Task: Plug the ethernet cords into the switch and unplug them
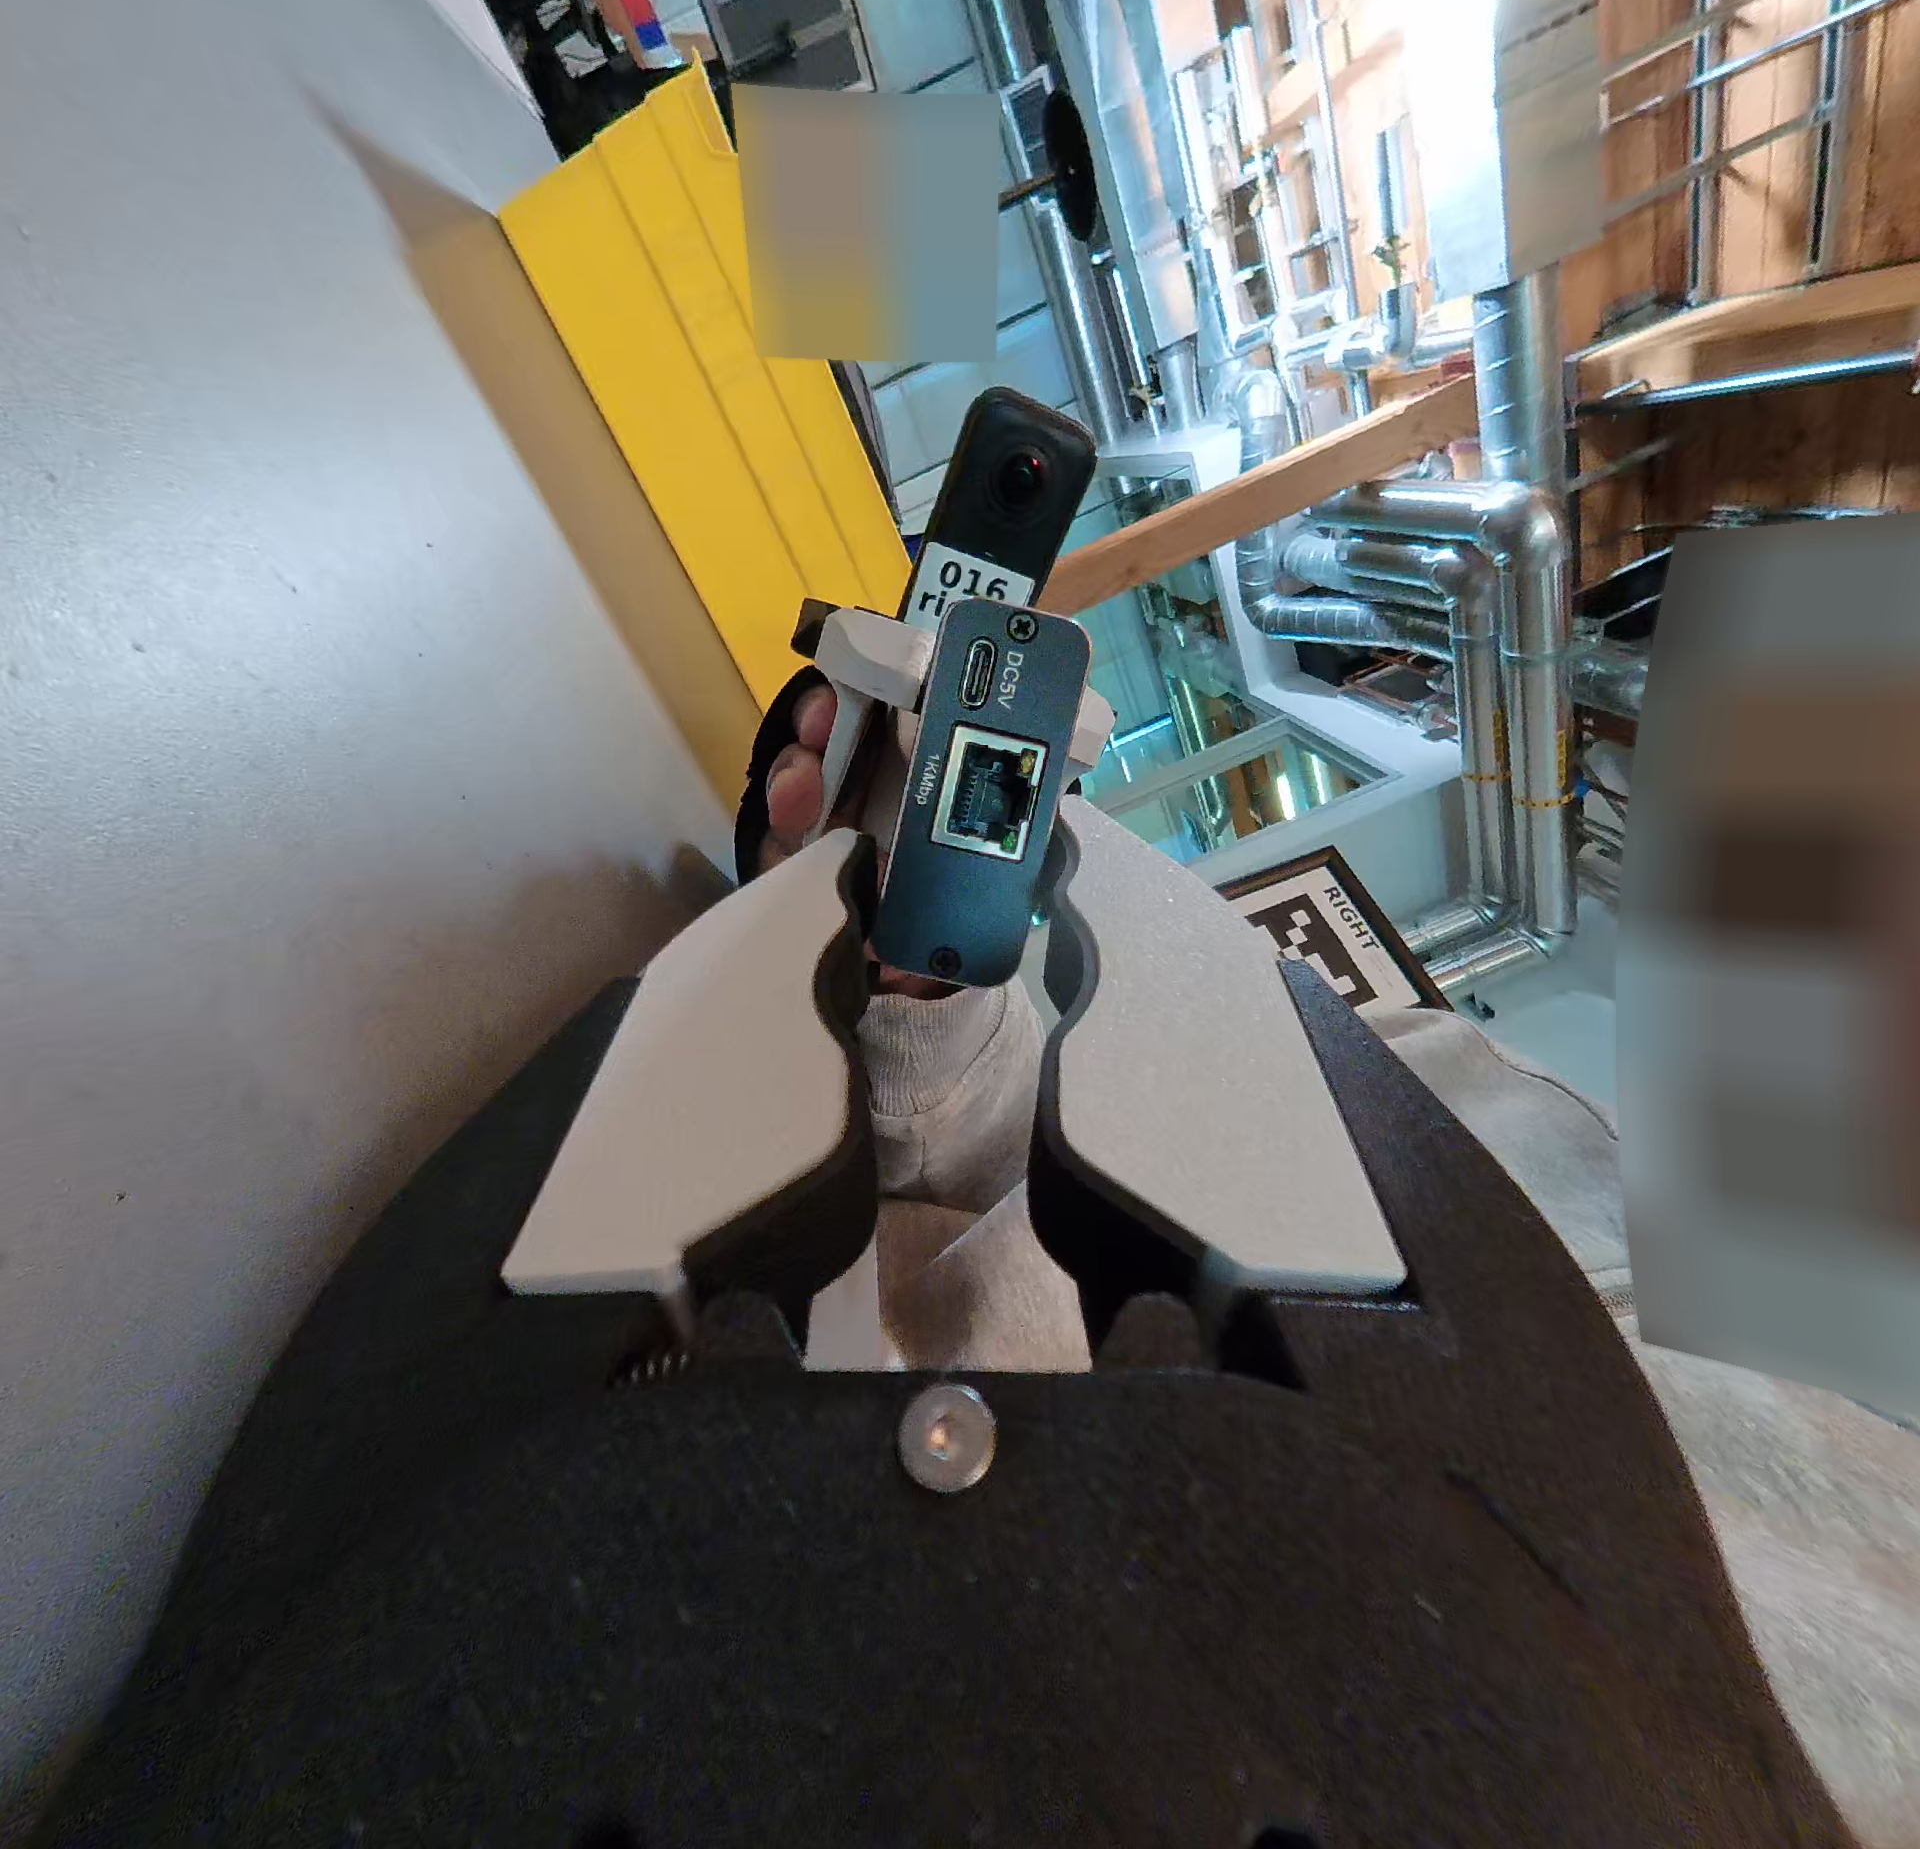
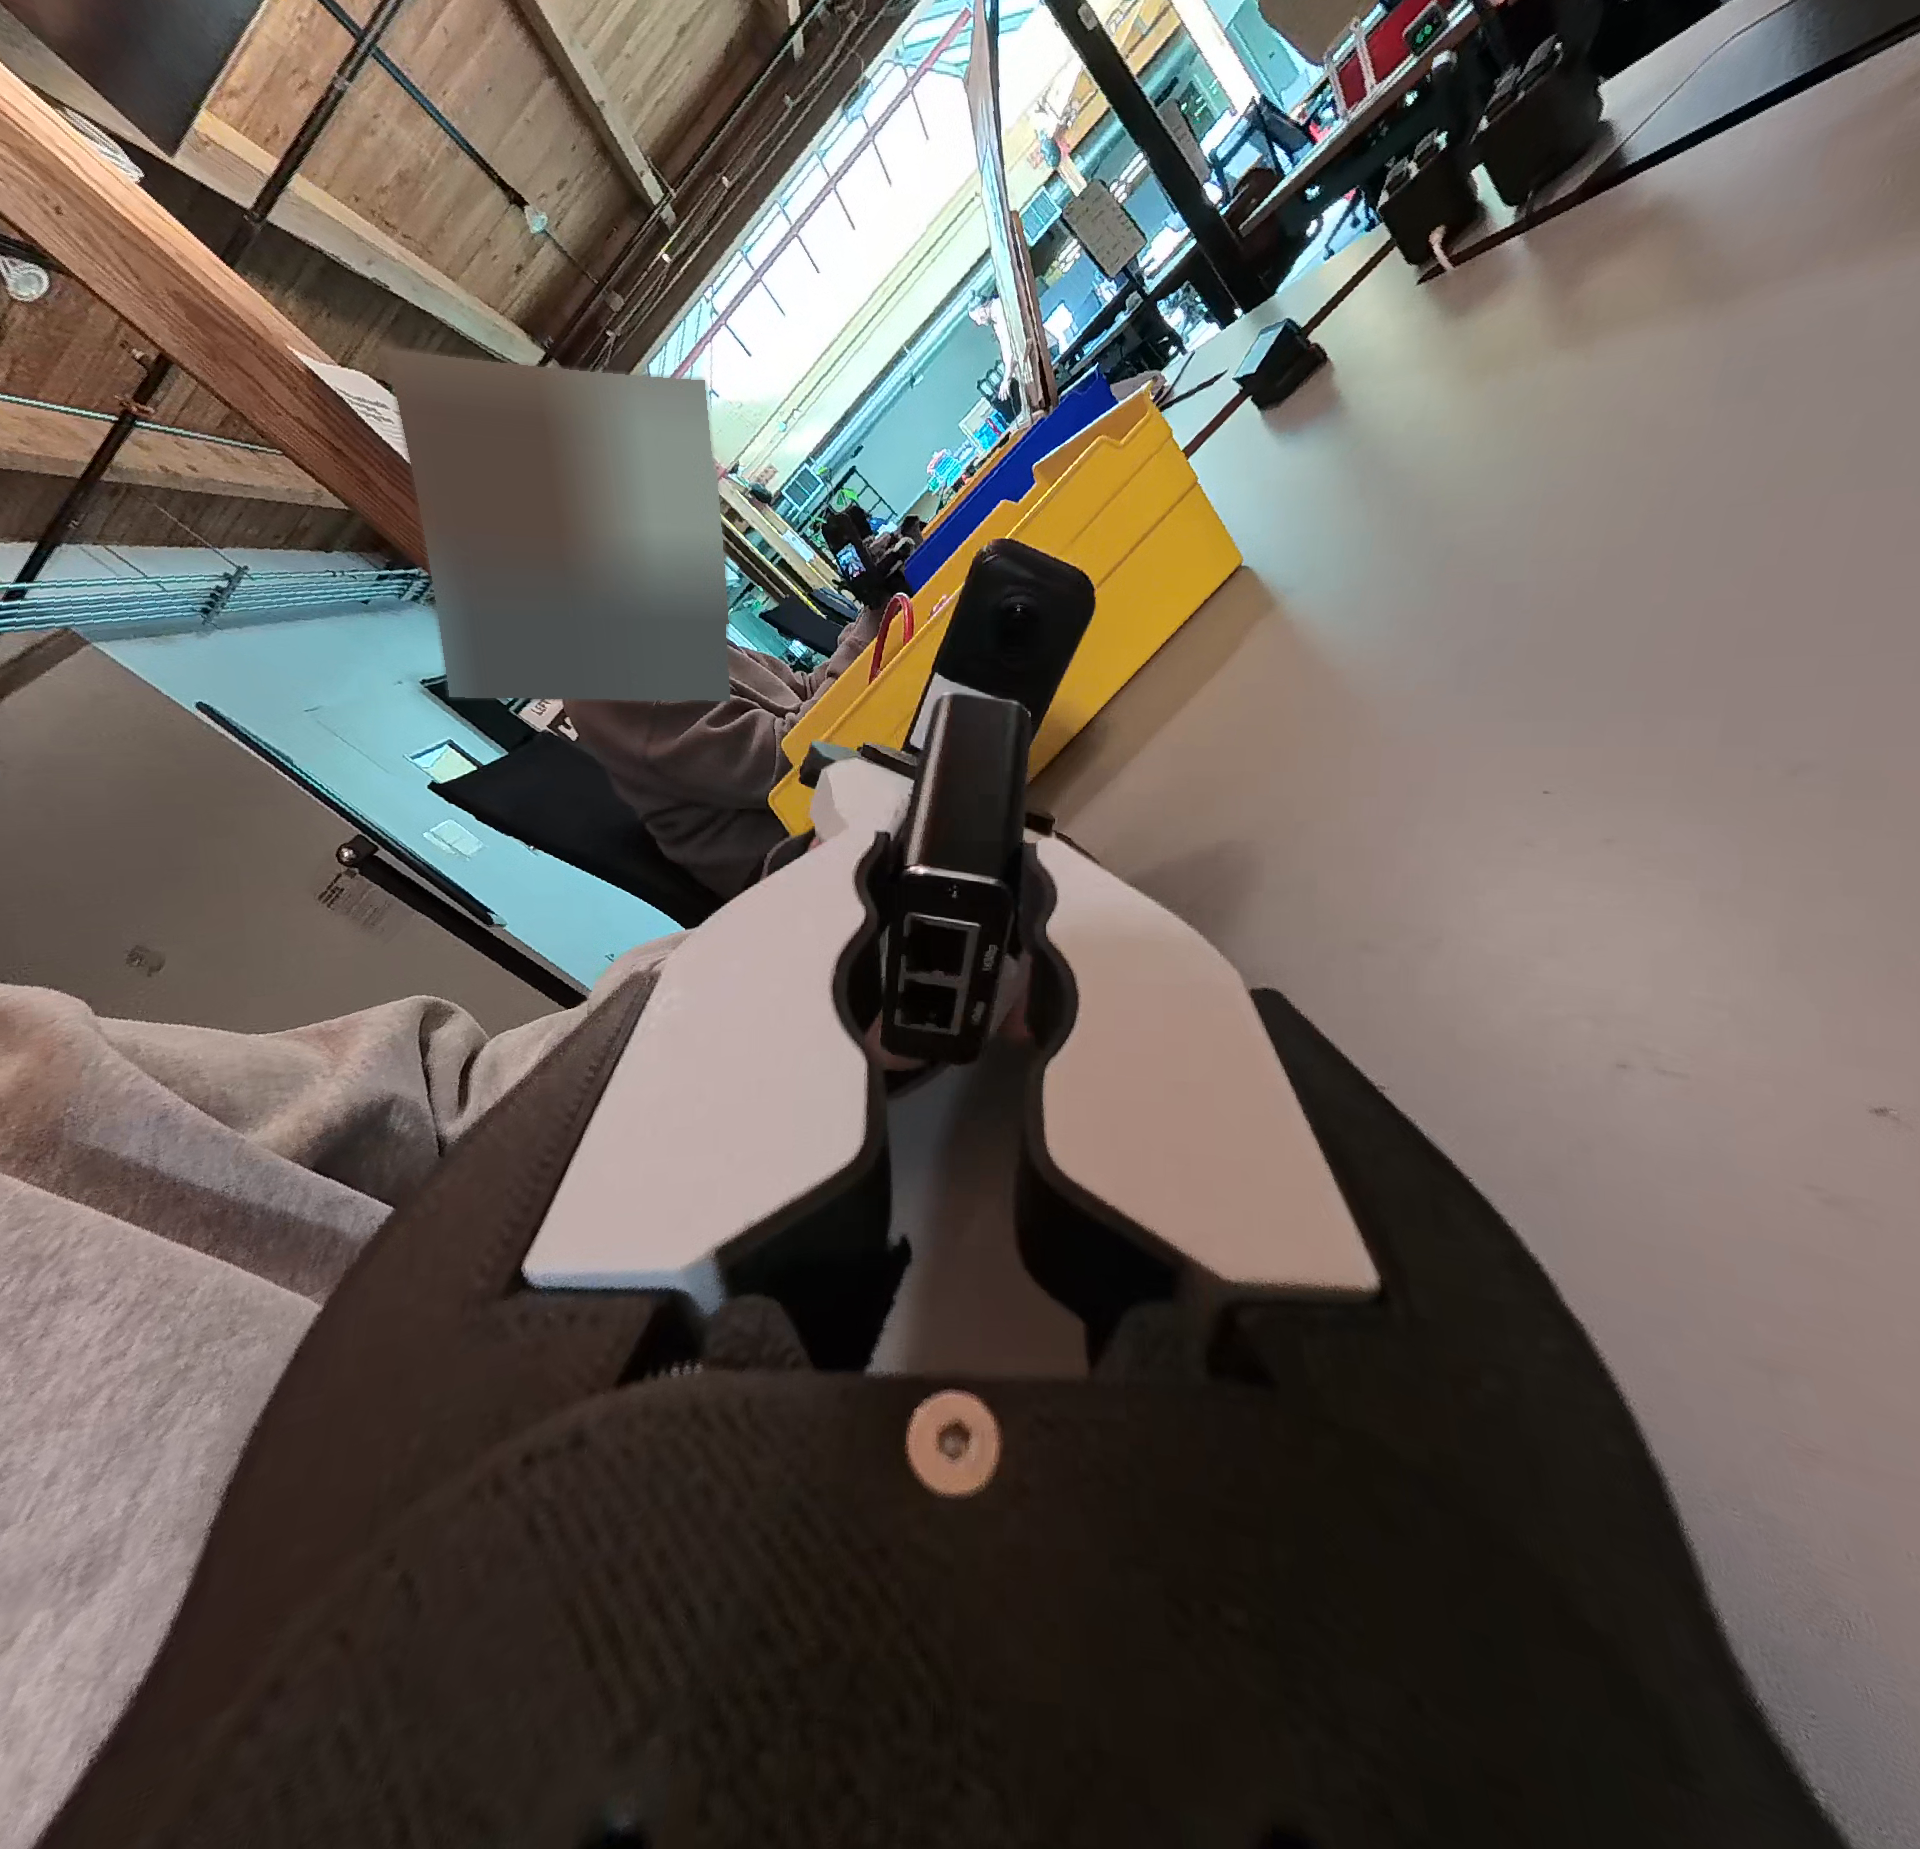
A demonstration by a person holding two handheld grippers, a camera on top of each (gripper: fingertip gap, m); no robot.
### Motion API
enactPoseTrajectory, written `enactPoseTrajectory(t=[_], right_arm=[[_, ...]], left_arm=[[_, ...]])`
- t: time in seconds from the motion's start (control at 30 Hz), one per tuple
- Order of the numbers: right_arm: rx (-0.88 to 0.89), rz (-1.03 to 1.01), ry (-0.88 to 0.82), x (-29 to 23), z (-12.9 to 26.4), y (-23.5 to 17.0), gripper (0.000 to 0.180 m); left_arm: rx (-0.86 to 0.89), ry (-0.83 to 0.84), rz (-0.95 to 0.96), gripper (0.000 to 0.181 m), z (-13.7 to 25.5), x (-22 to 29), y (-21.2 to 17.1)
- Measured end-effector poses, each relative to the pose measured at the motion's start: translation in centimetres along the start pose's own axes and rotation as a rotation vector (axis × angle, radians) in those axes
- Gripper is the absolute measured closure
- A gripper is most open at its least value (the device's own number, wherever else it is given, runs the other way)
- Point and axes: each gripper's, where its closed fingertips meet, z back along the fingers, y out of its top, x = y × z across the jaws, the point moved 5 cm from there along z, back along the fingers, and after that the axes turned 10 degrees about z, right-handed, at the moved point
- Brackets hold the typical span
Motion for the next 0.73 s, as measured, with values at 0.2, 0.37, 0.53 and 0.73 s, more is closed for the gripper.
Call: enactPoseTrajectory(t=[0.2,0.37,0.53,0.73], right_arm=[[0.105,0.105,-0.044,-0.5,0.6,1.3,0.158],[0.247,0.399,-0.174,-1.7,1.6,2.9,0.136],[0.169,0.623,-0.219,-2.6,-0.2,1.7,0.09],[0.081,0.796,-0.223,-3.3,-1.3,0.5,0.091]], left_arm=[[0.034,-0.136,0.088,0.152,-0.2,1.1,0.1],[0.124,-0.318,0.251,0.151,0.6,1.3,0.7],[0.123,-0.35,0.278,0.151,0.5,1.8,0.7],[0.067,-0.35,0.317,0.151,0.3,1.2,0.2]])
